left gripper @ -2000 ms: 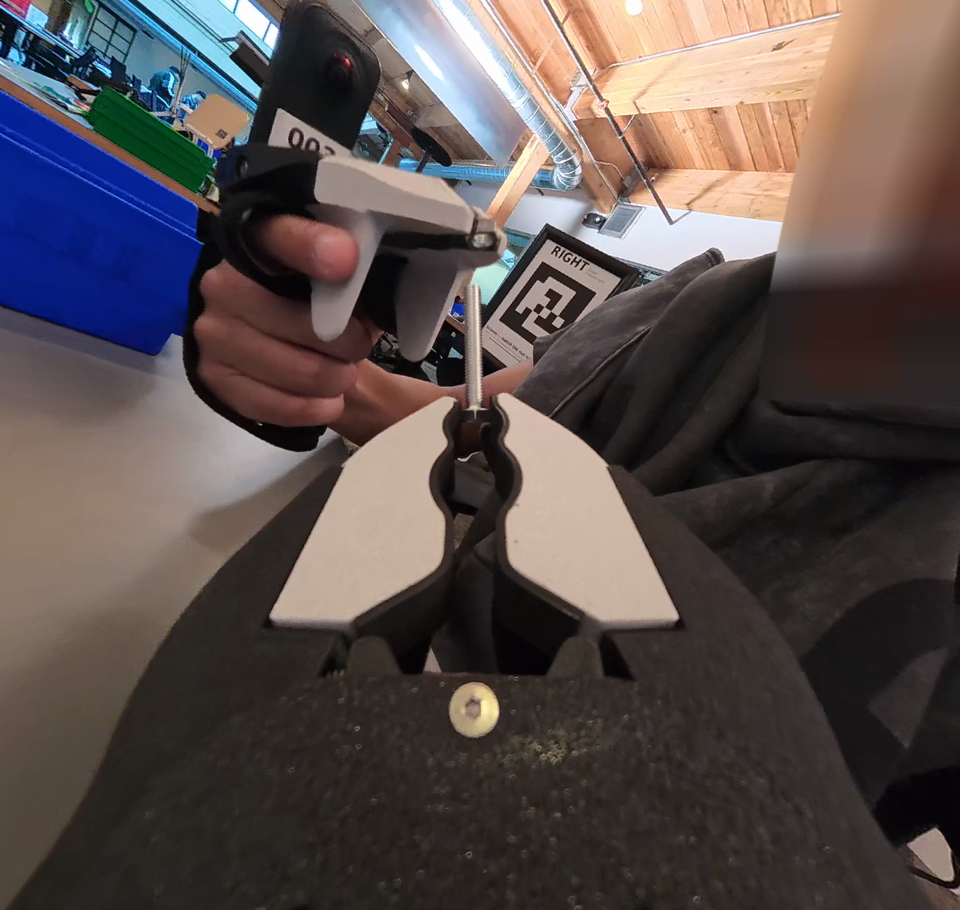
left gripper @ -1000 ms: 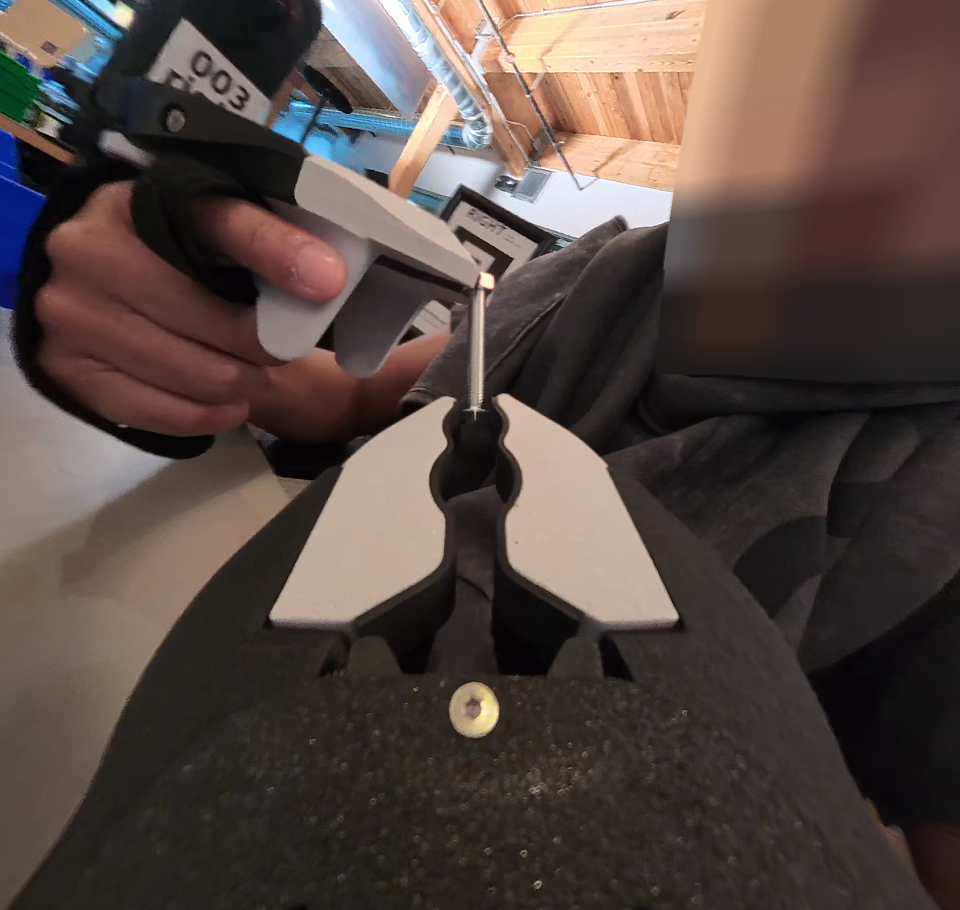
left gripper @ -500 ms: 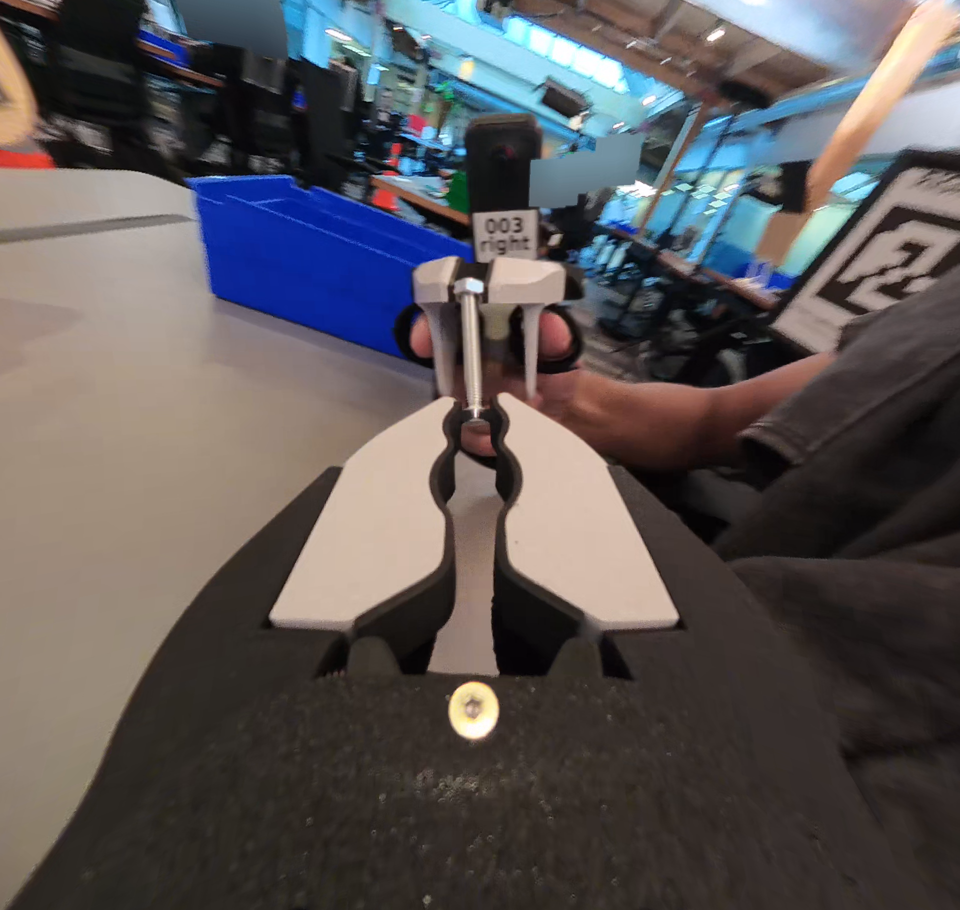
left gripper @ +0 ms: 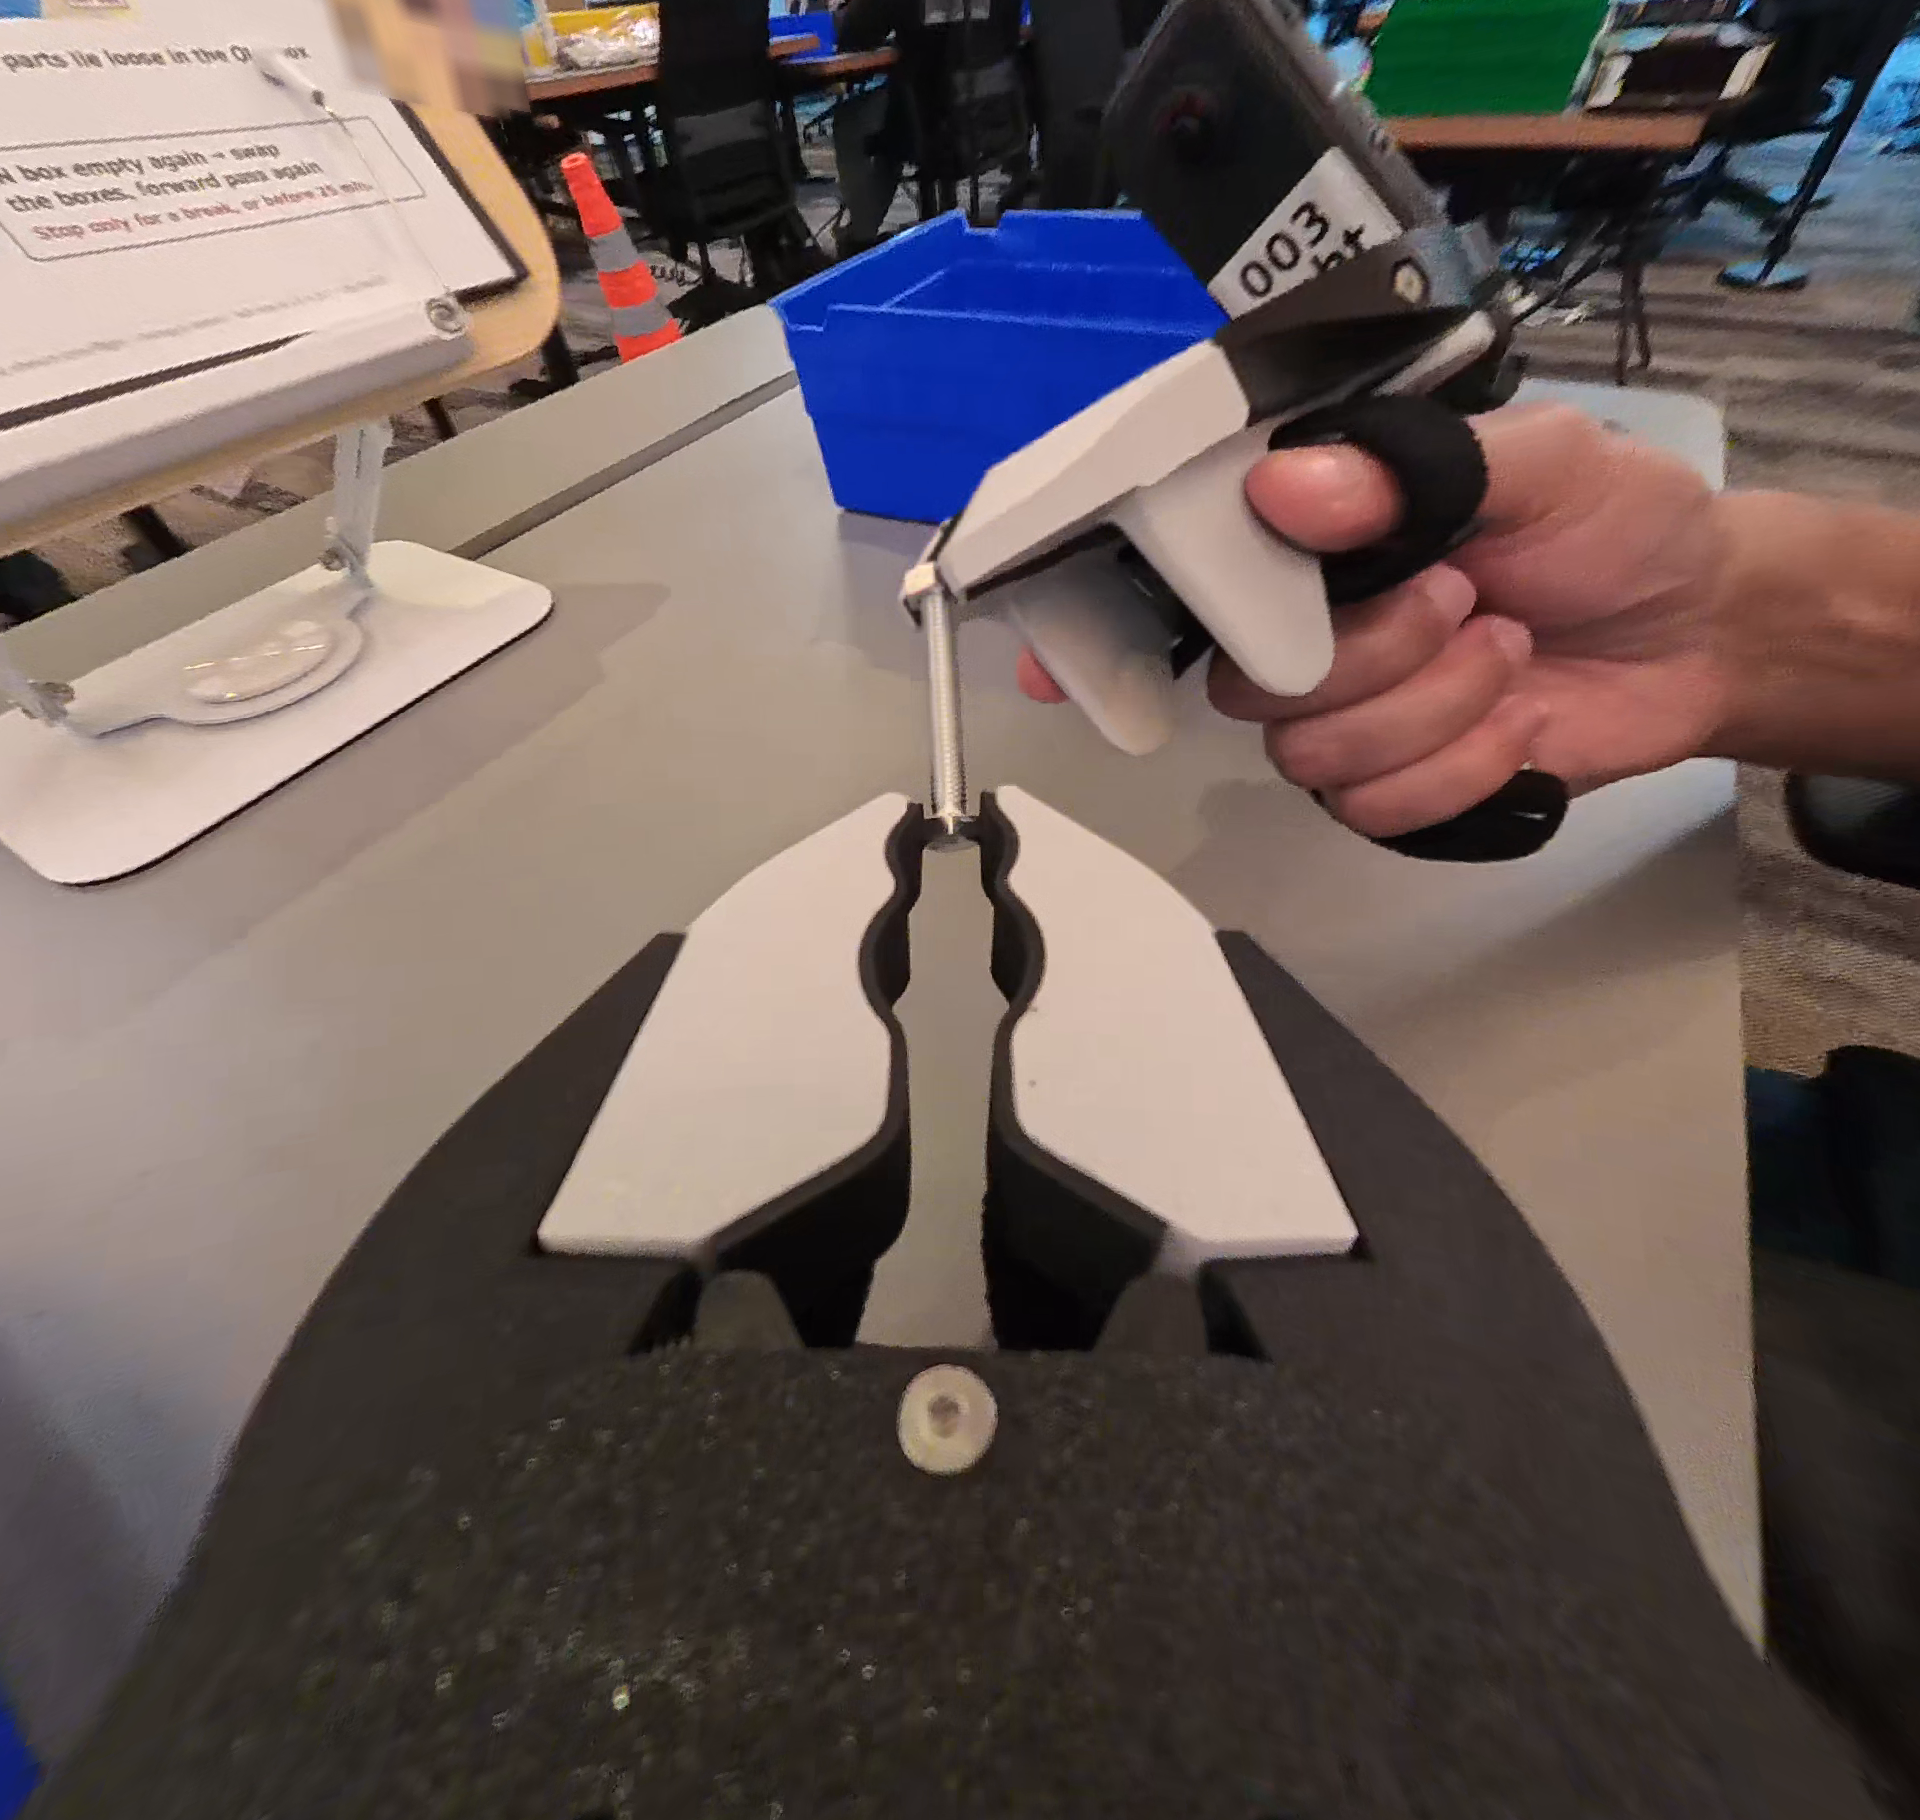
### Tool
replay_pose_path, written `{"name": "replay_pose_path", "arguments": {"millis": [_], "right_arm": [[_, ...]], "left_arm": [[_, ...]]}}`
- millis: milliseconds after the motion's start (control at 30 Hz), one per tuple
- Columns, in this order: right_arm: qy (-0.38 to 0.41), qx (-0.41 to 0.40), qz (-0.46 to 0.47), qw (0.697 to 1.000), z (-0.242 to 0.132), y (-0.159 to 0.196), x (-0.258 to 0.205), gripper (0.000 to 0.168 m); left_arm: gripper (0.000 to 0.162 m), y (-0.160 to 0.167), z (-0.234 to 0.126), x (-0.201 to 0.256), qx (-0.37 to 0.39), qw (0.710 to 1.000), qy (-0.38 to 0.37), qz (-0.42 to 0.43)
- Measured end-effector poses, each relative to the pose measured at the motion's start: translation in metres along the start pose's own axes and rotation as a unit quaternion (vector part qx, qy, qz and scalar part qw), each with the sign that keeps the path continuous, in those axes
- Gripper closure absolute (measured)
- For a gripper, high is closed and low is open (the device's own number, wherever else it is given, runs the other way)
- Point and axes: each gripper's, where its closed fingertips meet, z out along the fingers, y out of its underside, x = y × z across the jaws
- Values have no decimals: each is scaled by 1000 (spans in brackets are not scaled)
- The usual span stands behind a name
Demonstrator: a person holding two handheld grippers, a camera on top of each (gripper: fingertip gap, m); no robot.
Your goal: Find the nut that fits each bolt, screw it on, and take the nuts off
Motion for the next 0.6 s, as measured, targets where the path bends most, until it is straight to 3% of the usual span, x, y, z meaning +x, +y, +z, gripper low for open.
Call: {"name": "replay_pose_path", "arguments": {"millis": [333,433,600], "right_arm": [[-30,0,4,1000,-3,-3,-7,146],[-41,27,-10,999,-6,-12,-8,133],[-99,44,-27,994,-2,-12,-24,125]], "left_arm": [[152,0,-2,-10,17,997,21,-78],[152,-5,-3,-3,36,991,64,-111],[152,-17,-8,13,72,972,150,-164]]}}
